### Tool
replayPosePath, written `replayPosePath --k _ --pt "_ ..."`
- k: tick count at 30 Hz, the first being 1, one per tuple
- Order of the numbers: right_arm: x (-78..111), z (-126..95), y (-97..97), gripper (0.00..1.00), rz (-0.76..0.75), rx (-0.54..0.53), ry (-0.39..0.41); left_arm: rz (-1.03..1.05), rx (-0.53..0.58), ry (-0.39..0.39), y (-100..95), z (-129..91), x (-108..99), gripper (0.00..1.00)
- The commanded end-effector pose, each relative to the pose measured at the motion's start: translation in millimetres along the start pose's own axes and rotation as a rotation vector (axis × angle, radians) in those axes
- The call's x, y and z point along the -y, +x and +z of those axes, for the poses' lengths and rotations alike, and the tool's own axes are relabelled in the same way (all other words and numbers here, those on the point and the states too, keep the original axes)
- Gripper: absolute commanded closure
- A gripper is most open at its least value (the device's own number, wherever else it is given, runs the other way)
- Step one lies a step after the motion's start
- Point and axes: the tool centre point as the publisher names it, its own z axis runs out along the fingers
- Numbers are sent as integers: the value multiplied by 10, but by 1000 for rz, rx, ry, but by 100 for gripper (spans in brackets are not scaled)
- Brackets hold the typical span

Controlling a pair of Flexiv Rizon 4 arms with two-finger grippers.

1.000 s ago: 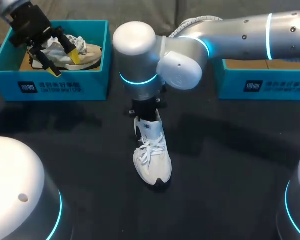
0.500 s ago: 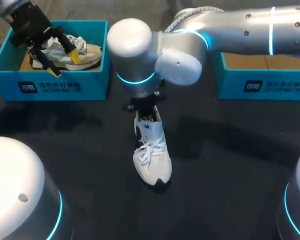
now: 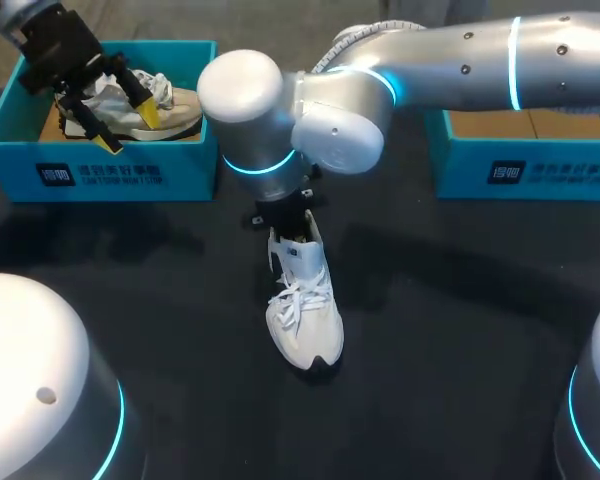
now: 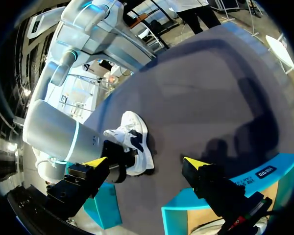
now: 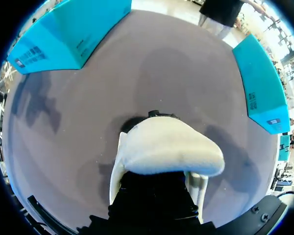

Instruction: Take the shoe out of the shoebox, open the shoe tongue, remove and reinsert the insole, then place the shoe into the shoebox

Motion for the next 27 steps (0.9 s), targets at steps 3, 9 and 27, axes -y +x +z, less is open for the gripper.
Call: replayPosePath --k 3,9,27 --pt "23 -91 31 100 -23 4 -21 0 -2 -1 -1 -3 6 0" --pt "122 -328 -44 100 -26 45 -66 0 -2 -1 -1 -3 6 0" --pt "123 -138 -133 100 -12 157 -45 0 -2 -1 -1 -3 6 0"
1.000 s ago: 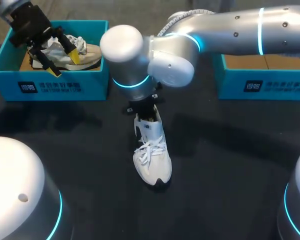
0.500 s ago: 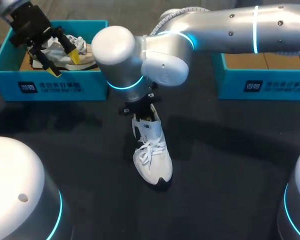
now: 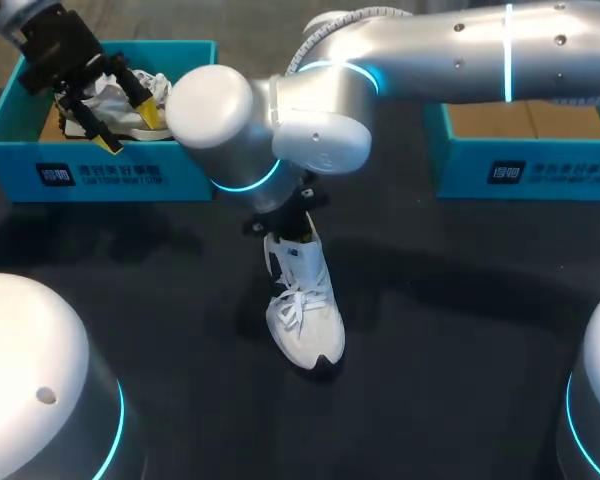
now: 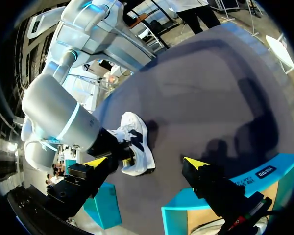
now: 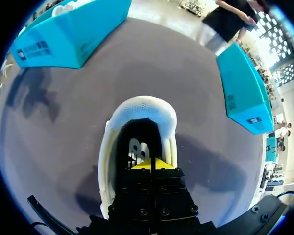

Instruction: Take the shoe out of the shoebox, open the shoe tongue, remove and reinsert the insole, then place the shoe into the shoebox

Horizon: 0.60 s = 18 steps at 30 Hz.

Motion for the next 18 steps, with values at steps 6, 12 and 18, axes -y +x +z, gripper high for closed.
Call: replayPosePath --k 6,12,18 --pt "-60 196 111 100 -12 22 30 0 -2 -1 -1 -3 6 0" --pt "-56 245 112 100 -7 -7 42 0 -2 -1 -1 -3 6 0" --pt "-42 294 91 100 18 -162 57 0 -2 -1 -1 -3 6 0"
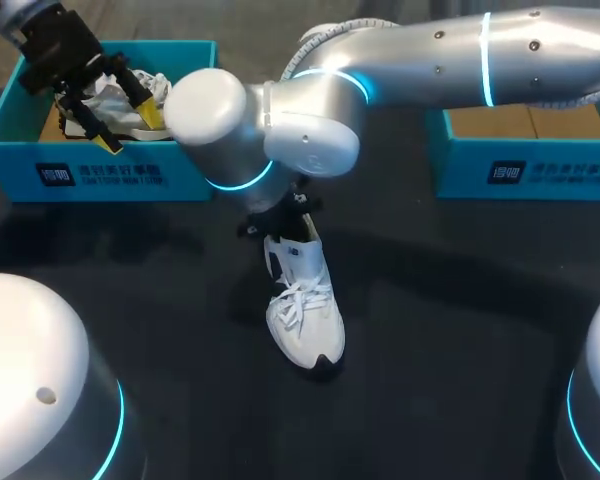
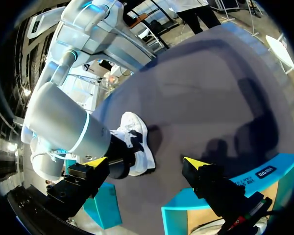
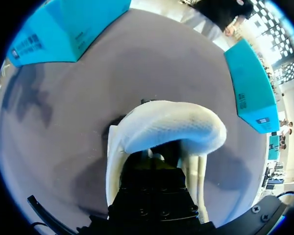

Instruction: Take the shoe out of the shoebox, open the shoe tongue, remove and reinsert the insole, then place the shoe into the shoebox

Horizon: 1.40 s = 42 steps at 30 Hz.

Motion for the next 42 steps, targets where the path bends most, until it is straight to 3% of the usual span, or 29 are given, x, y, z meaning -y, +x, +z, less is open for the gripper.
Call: replayPosePath --k 1,13,16,35,42 --pt "19 78 -124 100 11 -156 21 0 -2 0 -1 -3 6 0" --pt "24 -239 -149 100 -59 -202 92 0 -2 0 -1 -3 6 0" --pt "-14 -351 -88 100 -168 -219 103 0 -2 0 -1 -3 6 0" --pt "9 -372 -86 100 -166 -211 93 0 -2 0 -1 -3 6 0" --pt "118 -452 -105 100 -112 -111 214 0 -2 0 -1 -3 6 0"
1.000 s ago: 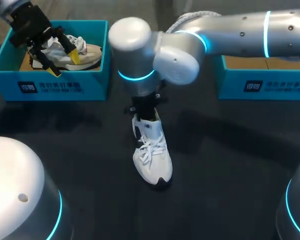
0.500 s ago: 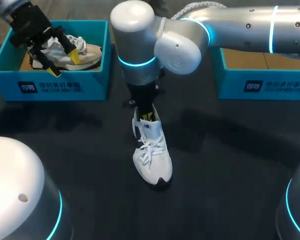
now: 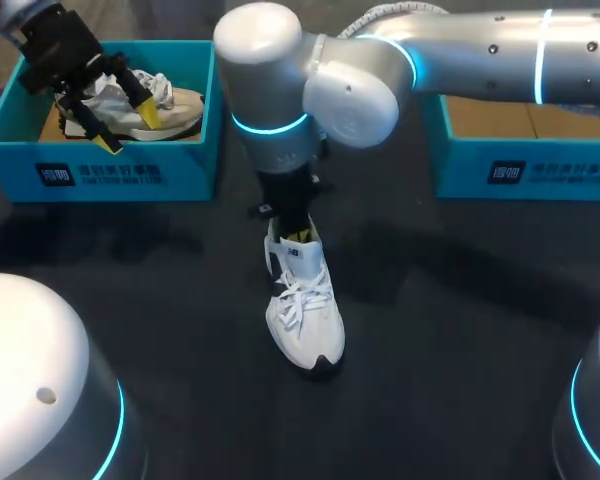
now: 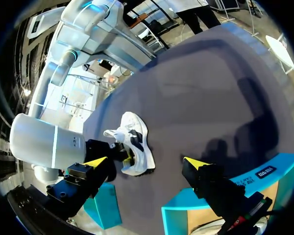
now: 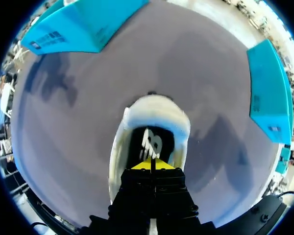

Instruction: Take the shoe out of the shoebox, open the shoe tongue, remove and reinsert the insole, then place the shoe into the shoebox

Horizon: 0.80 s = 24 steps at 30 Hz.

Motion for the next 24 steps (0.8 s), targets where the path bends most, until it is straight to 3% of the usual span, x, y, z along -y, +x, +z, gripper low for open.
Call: replayPosePath --k 1,13,24 --pt "-22 -80 62 100 19 43 43 0 -2 -1 0 -3 6 0" --pt "127 -200 -9 100 124 1 203 0 -2 -1 0 -3 6 0" --pt "263 -165 -38 100 152 -1 255 0 -2 -1 0 -3 6 0"
